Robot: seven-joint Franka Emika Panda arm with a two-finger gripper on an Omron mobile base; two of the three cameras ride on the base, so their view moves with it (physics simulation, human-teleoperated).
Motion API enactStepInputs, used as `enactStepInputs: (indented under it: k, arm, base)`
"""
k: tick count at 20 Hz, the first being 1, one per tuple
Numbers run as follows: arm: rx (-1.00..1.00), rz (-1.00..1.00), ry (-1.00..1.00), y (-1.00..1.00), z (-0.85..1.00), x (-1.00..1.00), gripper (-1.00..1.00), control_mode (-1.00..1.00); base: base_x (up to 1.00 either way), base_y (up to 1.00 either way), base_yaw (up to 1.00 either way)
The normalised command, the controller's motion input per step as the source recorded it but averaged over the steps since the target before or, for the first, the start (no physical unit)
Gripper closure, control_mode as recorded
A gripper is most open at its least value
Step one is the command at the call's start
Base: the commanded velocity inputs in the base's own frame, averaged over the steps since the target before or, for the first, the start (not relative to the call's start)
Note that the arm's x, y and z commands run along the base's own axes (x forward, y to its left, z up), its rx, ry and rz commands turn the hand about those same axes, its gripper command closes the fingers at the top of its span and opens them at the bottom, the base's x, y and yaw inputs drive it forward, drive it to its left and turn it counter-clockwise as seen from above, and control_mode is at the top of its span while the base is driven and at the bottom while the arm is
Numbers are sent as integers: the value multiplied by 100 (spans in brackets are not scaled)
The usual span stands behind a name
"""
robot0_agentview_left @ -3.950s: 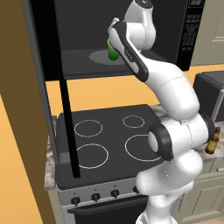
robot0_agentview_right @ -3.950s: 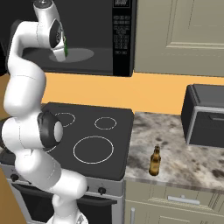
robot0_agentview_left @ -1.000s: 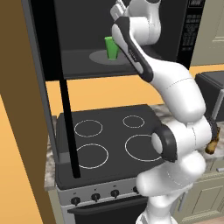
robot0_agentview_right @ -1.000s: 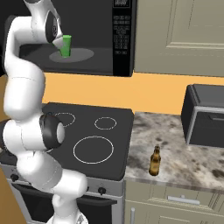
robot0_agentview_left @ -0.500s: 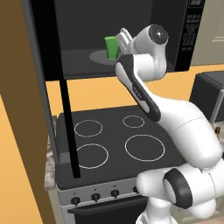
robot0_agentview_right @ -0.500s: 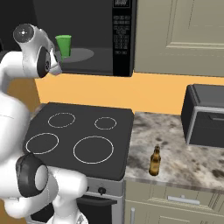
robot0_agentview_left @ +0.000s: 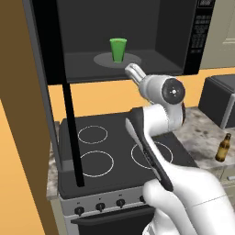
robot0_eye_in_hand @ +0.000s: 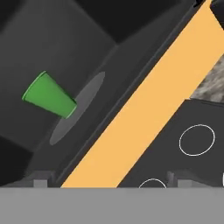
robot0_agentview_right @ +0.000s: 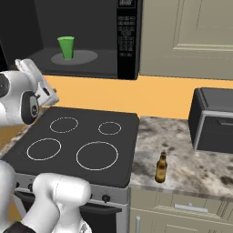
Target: Place the microwavable item in the microwave. Then, close the microwave door and press the start button.
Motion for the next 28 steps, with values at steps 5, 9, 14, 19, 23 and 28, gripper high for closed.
enactStepInputs:
  k: [5,9,14,19,23,28]
  arm:
    - [-35,-2,-30,6,-72,-100,-100,-100]
    - [-31,-1,-32,5,-54,-100,-100,-100]
    - [-29,-5,-28,13,-62,-99,-100,-100]
    - [-14,1,-32,-26,-90,-21,-100,-100]
    - [-12,1,-50,-25,-70,0,-100,-100]
    - [-12,0,-52,-14,-50,0,-100,-100]
  base:
    - [0,0,0]
    - [0,0,0]
    - [0,0,0]
    - [0,0,0]
    - [0,0,0]
    - [0,0,0]
